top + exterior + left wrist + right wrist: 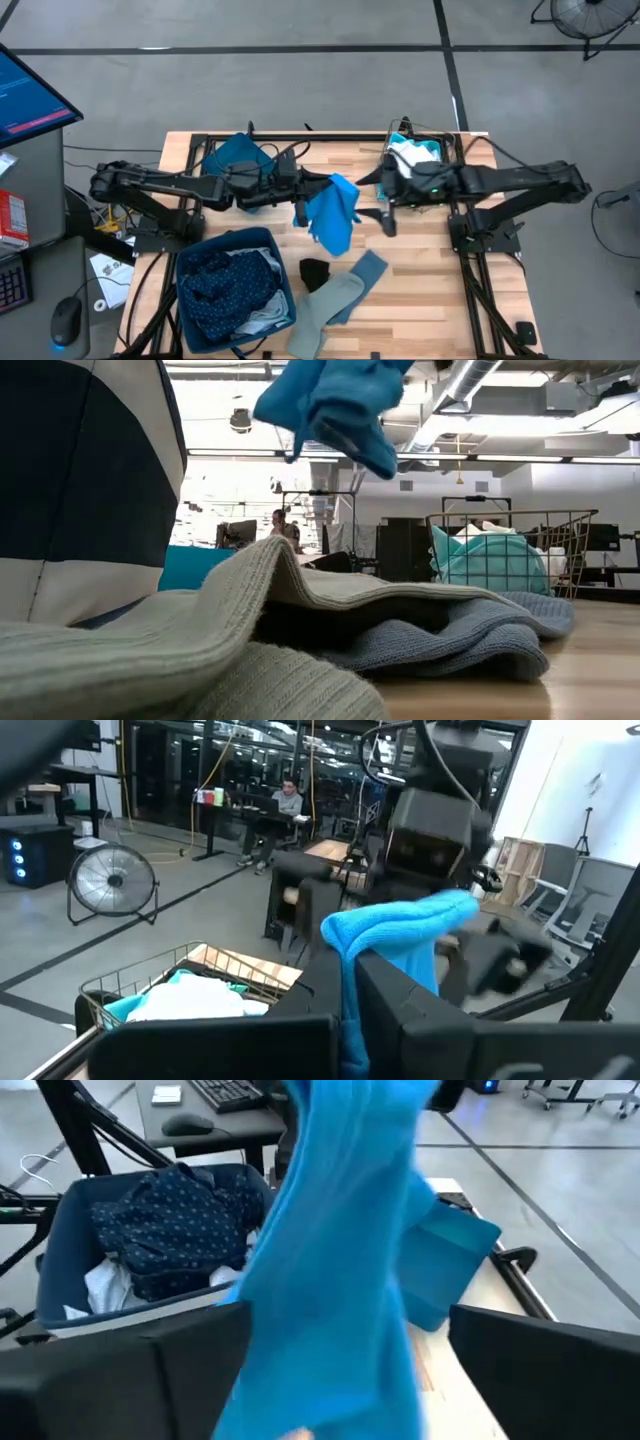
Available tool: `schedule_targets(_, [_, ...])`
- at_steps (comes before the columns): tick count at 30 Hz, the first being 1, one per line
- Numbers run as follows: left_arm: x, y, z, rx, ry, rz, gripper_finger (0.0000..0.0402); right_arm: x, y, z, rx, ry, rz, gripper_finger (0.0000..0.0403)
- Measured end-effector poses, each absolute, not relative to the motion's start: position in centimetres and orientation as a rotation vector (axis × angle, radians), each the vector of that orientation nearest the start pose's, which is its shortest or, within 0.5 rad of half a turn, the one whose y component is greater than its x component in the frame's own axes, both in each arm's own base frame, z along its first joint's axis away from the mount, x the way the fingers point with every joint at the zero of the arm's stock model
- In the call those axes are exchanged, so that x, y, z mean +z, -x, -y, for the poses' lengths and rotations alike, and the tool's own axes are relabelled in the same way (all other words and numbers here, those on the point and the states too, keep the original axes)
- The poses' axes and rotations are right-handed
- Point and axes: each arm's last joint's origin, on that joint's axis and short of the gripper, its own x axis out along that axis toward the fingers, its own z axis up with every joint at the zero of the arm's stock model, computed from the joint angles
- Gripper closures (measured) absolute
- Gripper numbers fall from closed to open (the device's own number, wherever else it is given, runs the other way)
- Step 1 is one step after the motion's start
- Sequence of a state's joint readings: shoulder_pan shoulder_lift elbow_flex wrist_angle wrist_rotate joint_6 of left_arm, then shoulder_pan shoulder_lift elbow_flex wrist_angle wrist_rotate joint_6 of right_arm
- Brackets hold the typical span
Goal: Pick & Place Cloths
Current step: Put the blue shorts into the wire basket
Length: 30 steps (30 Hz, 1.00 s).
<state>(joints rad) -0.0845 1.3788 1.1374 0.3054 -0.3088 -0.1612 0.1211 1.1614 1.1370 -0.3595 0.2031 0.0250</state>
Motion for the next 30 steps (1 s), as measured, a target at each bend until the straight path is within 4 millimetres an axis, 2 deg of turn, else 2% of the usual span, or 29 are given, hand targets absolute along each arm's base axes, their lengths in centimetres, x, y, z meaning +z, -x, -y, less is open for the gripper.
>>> schedule_targets(6, [37.0,-31.7,1.8,0.219,0.189,0.097,0.0401,34.9,-28.2,-3.0,-0.016,0.027,-0.347,0.0012])
schedule_targets(9, [37.0,-31.7,1.8,0.218,0.205,0.099,0.0401,34.3,-29.5,-3.3,0.023,0.02,-0.329,0.0007])
schedule_targets(15, [37.0,-31.6,2.0,0.208,0.207,0.101,0.0401,32.7,-31.7,-2.9,0.02,0.033,-0.333,0.0025])
schedule_targets(19, [37.0,-31.7,2.3,0.14,0.223,0.097,0.0401,31.9,-32.8,-2.1,-0.007,0.036,-0.326,0.0039])
schedule_targets(25, [37.1,-31.7,2.5,0.102,0.296,0.106,0.0401,31.2,-34.3,-0.8,-0.049,0.051,-0.277,0.0089])
schedule_targets(30, [37.2,-31.6,3.1,0.08,0.32,0.117,0.0401,31.4,-34.4,0.2,-0.091,0.049,-0.241,0.0122])
